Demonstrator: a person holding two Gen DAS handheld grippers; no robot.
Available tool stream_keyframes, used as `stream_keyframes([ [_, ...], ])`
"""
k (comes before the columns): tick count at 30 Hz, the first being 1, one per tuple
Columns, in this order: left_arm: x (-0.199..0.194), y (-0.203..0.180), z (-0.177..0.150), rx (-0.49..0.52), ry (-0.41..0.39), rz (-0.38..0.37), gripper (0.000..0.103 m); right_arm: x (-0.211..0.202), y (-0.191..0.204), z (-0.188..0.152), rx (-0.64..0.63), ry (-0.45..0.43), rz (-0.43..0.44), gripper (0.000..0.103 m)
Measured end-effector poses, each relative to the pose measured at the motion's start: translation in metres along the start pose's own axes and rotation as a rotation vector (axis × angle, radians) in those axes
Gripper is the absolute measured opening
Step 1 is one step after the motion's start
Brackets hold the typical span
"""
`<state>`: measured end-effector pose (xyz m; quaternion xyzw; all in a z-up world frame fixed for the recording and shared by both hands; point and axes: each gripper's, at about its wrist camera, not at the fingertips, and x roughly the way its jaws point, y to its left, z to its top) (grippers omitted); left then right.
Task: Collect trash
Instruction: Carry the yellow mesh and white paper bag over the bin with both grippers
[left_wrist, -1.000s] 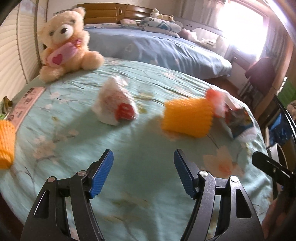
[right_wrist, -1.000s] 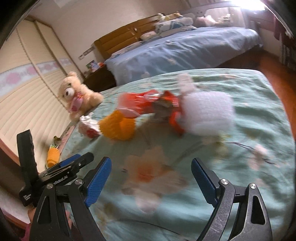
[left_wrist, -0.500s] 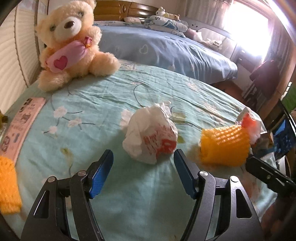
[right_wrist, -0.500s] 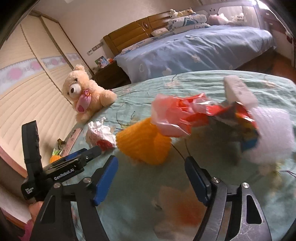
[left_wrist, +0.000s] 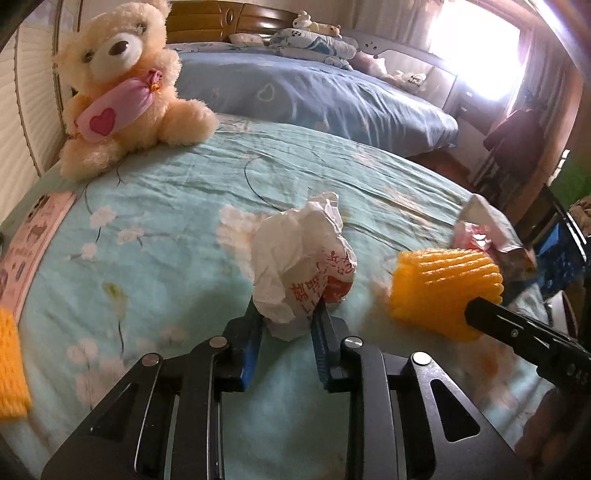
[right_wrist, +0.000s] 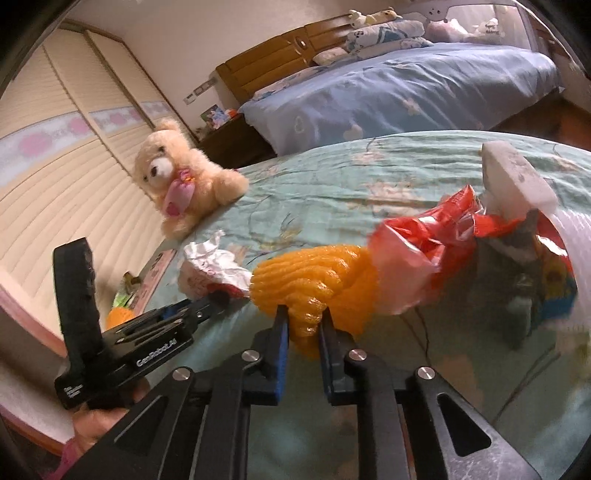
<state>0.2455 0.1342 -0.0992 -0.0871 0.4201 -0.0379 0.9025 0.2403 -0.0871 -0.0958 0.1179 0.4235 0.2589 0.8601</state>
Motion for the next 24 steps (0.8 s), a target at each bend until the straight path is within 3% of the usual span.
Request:
stream_keyframes([
  [9,-0.039,-0.036,-0.036,0.028,-0.007,-0.055,0.023,-0.056,0.01,-0.029,-0.042,-0.022,0.053,0.014],
  [24,-0.052,-0.145,-0.068,0.201,0.042,-0.231,0.023,-0.152,-0.059,-0.069,0.069,-0.126,-0.106,0.014],
])
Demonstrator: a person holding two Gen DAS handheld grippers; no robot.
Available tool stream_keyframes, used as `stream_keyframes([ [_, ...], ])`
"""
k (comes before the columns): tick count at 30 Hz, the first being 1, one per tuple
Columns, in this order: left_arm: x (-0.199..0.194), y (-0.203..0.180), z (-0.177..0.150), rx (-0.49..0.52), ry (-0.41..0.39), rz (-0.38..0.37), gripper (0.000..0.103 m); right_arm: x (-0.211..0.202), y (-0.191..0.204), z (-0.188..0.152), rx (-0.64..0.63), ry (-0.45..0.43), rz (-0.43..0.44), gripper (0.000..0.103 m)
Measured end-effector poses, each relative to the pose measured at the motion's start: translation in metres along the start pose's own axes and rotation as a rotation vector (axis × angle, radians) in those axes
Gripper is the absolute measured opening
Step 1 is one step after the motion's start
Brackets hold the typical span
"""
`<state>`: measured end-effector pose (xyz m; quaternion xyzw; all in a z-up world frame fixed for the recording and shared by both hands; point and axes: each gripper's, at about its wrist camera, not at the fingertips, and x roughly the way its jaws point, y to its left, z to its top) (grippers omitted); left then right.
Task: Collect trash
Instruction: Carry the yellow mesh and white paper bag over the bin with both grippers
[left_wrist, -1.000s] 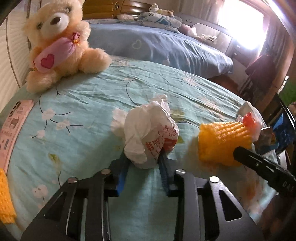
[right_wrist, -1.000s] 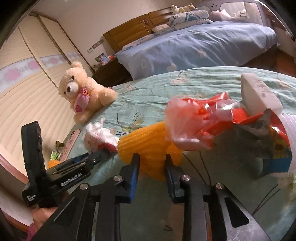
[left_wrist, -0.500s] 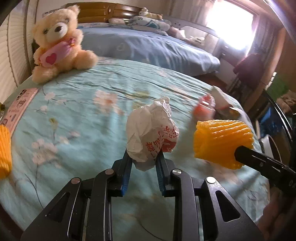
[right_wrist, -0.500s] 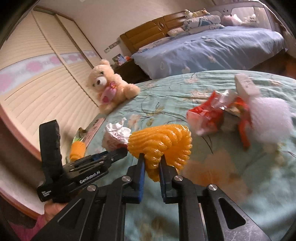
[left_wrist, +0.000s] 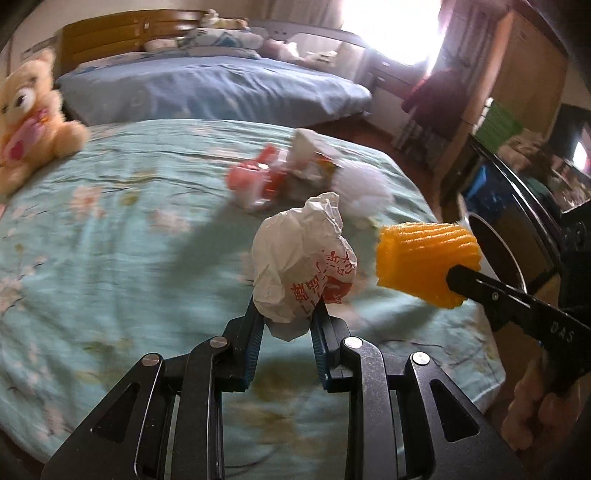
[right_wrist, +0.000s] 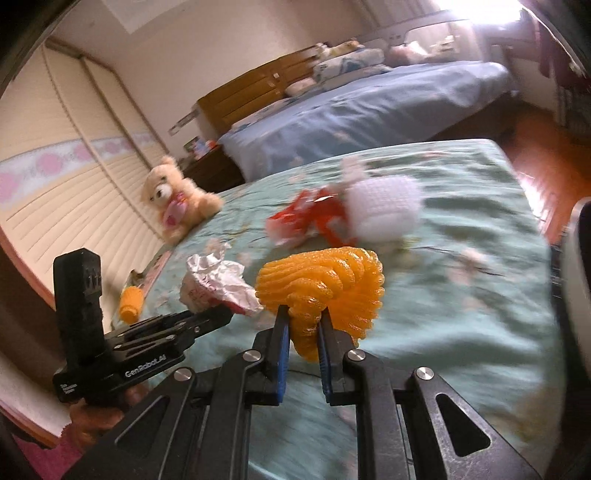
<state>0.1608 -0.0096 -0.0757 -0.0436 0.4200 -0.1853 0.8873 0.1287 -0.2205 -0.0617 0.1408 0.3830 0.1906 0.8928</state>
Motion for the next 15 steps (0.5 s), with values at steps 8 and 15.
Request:
stream_keyframes([
  [8,0.015,-0.057,0.0,0.095,0.024,-0.056,0.023,-0.039,-0.037,-0.007,0.051,-0.049,-0.087,0.014],
  [15,0.019,-0.092,0.006,0.148,0.03,-0.09,0.023,-0.066,-0.061,-0.012,0.086,-0.094,-0.14,0.014],
])
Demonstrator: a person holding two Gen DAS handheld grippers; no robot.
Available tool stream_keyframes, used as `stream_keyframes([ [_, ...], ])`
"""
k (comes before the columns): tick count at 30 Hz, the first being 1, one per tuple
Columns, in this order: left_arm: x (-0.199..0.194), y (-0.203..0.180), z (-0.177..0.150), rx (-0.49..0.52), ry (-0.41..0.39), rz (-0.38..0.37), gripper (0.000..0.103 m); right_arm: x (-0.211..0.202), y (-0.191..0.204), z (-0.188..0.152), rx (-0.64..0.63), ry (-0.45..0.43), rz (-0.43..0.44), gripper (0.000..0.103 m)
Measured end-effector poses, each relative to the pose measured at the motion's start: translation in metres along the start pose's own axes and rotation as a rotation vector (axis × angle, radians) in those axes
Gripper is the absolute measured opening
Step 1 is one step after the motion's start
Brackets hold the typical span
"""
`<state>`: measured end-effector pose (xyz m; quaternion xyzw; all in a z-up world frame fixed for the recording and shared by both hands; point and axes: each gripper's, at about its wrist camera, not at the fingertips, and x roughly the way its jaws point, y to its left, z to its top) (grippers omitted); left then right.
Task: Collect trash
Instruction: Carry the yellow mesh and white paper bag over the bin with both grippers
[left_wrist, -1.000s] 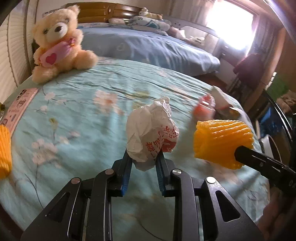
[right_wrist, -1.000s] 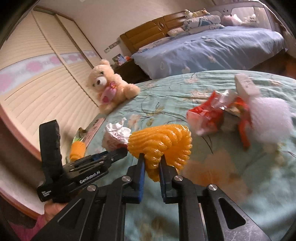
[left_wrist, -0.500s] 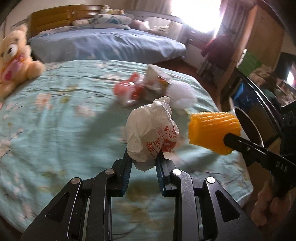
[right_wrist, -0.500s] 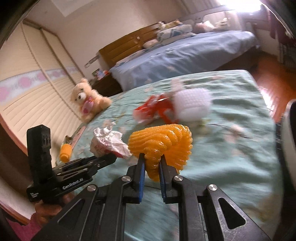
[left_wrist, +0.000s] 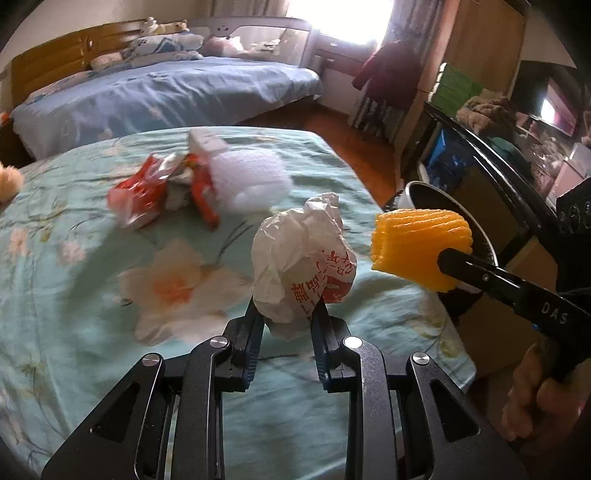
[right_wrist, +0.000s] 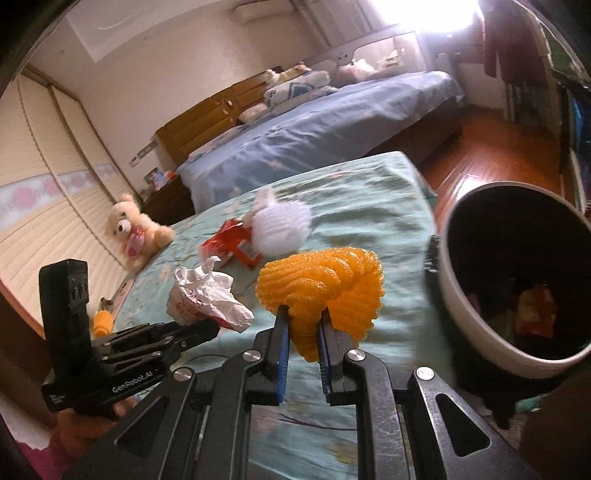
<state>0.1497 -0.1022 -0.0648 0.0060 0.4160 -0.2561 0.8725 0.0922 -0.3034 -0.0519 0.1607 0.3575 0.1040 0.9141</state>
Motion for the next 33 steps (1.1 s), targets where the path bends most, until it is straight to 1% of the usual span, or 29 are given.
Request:
stream_keyframes([
  [9,0.01,-0.035,0.014,0.064,0.0,-0.036,0.023,-0.022,-0.027,0.002,0.033,-0.036,-0.039,0.014],
  [16,0.023,-0.062,0.024,0.107,0.009,-0.057,0.023,-0.04,-0.05,0.002,0.059,-0.07,-0.086,0.014],
  [23,0.034,-0.084,0.03,0.13,0.014,-0.074,0.023,-0.056,-0.073,0.006,0.092,-0.103,-0.131,0.014],
  [33,0.046,-0.111,0.038,0.175,0.023,-0.091,0.023,-0.069,-0.091,0.007,0.106,-0.136,-0.197,0.014],
])
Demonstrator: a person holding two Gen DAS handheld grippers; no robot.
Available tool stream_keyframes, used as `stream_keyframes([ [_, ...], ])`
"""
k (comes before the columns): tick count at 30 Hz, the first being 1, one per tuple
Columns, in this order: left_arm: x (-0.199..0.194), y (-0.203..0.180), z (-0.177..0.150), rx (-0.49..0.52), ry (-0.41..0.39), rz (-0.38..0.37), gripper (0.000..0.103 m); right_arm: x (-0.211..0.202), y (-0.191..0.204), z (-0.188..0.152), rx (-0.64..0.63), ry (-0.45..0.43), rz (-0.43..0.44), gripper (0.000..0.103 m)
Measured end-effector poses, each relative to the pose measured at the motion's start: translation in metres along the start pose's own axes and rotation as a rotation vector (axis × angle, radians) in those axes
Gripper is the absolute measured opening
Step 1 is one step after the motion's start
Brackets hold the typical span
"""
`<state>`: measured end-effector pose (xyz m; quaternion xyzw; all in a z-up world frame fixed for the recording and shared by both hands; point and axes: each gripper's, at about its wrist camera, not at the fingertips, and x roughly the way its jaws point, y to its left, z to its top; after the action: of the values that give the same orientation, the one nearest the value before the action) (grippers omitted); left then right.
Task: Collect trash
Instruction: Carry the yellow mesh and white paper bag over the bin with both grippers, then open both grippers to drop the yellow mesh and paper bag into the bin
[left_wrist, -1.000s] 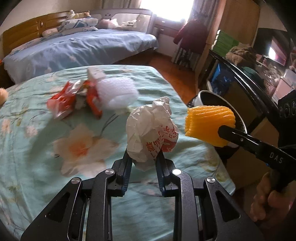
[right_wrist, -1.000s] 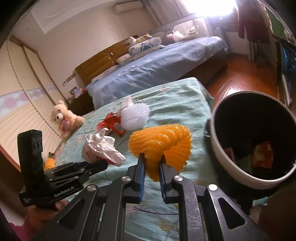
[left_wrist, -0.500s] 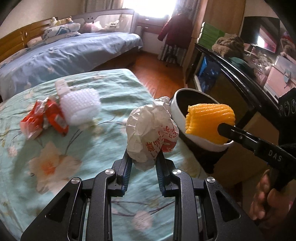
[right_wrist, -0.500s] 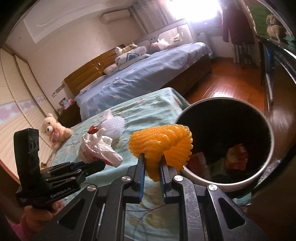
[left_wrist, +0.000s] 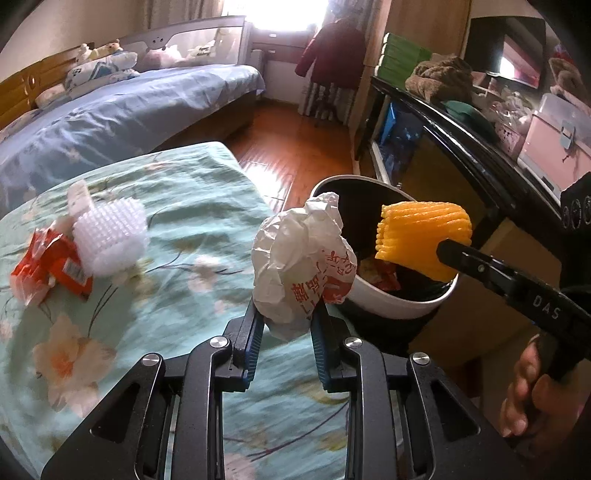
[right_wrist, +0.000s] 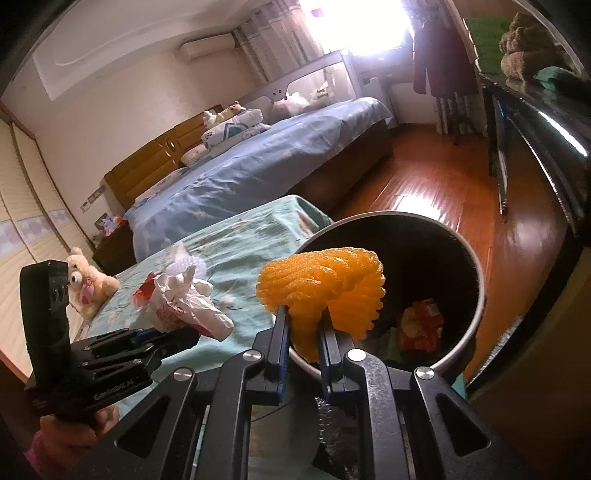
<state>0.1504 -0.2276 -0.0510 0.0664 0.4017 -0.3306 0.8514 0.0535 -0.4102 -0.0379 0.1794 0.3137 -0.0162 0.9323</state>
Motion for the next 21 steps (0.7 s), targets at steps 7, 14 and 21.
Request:
stream_keyframes([
  [7,0.01,-0.014,0.009,0.032,0.009,-0.008,0.023,0.001,-0.012,0.001,0.012,0.001,-0.025,0.014],
  [14,0.017,-0.024,0.016,0.047,0.015,-0.019,0.023,0.001,-0.024,0.004,0.034,-0.007,-0.052,0.014],
  [21,0.026,-0.031,0.023,0.057,0.025,-0.021,0.023,0.002,-0.029,0.006,0.04,-0.011,-0.075,0.015],
])
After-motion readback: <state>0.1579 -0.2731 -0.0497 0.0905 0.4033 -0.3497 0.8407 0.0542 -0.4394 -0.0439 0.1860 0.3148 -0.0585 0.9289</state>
